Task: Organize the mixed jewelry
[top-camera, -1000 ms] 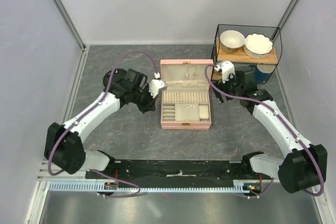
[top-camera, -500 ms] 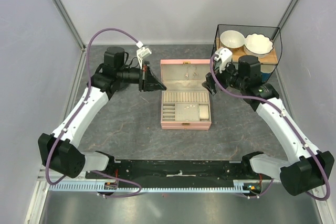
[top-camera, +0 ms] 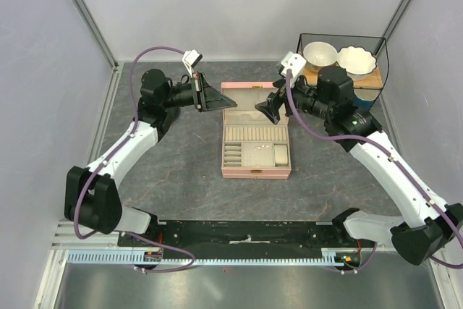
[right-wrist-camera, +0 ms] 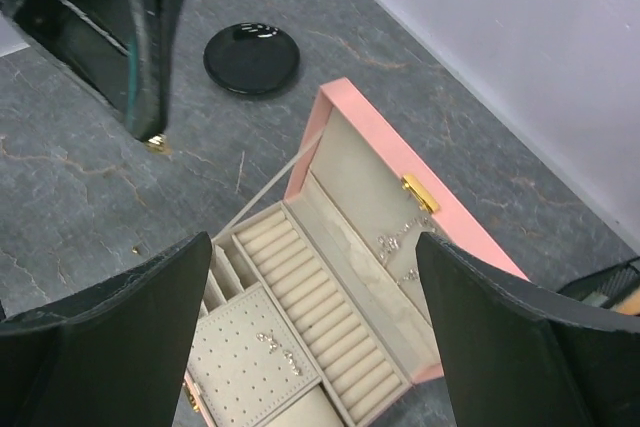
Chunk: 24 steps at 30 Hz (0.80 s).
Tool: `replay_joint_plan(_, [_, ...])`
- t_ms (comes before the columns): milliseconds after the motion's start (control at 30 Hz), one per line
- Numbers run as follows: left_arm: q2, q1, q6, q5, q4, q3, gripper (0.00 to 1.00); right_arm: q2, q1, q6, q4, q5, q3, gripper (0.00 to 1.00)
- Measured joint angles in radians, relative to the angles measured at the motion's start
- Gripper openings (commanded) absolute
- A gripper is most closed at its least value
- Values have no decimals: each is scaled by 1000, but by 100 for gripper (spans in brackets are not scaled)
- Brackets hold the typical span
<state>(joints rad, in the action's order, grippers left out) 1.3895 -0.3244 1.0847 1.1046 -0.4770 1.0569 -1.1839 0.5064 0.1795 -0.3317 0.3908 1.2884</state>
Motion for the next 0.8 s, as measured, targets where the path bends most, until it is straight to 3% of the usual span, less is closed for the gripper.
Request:
replay_joint_plan(300, [75,18,235,-58,-196,-28,1,-89,96,1,3,-34,42,84])
replay_joint_plan(800, [90,22,317,-79,-289,-54,2,-160,145,0,-6,-40,125,75])
